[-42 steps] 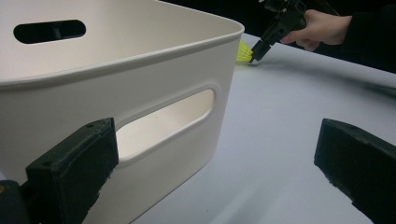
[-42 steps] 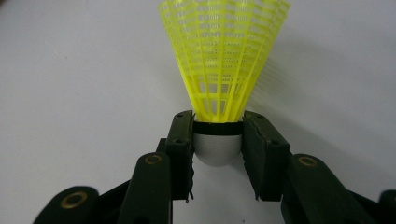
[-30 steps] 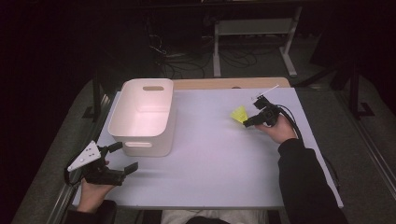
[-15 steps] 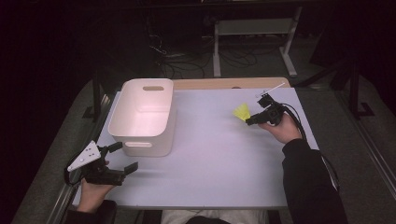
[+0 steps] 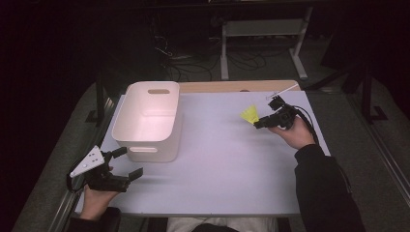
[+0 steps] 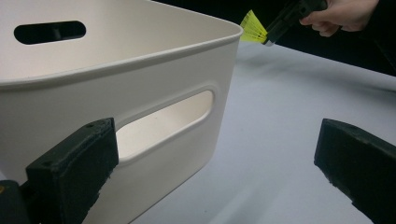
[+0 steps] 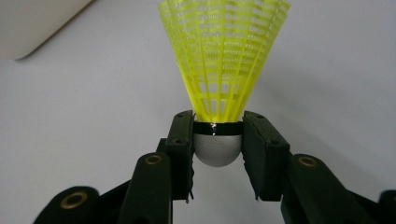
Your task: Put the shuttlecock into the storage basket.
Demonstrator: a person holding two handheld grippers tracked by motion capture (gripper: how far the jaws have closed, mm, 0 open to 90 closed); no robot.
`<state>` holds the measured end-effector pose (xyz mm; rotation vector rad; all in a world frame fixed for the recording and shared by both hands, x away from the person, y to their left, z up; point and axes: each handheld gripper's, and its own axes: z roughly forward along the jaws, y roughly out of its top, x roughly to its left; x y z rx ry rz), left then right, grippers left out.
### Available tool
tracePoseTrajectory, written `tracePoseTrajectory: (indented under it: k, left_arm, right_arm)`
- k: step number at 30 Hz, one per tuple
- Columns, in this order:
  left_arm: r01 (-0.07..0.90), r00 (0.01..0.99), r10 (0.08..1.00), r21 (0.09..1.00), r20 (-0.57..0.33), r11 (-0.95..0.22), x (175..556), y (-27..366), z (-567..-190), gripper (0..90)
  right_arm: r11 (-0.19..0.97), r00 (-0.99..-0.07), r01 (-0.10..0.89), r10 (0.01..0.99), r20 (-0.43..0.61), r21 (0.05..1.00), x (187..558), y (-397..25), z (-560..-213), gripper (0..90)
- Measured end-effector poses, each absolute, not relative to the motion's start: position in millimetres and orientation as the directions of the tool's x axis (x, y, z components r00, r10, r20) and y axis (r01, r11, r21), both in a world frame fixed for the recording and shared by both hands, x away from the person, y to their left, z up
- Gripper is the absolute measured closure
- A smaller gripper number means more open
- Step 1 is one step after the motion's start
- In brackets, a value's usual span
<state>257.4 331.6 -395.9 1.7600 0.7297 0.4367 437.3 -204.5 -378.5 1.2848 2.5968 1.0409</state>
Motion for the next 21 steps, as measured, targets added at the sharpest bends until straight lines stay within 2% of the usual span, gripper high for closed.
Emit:
tracePoseTrajectory:
  k: [21]
  left_arm:
    - [0.256, 0.741, 0.668, 0.949, -0.07, -0.183, 257.5, 331.5, -395.9, 0.0]
  right_arm:
    - [0.454, -0.697, 0.63, 0.689, 0.201, 0.63, 428.5, -191.7, -348.6, 63.6]
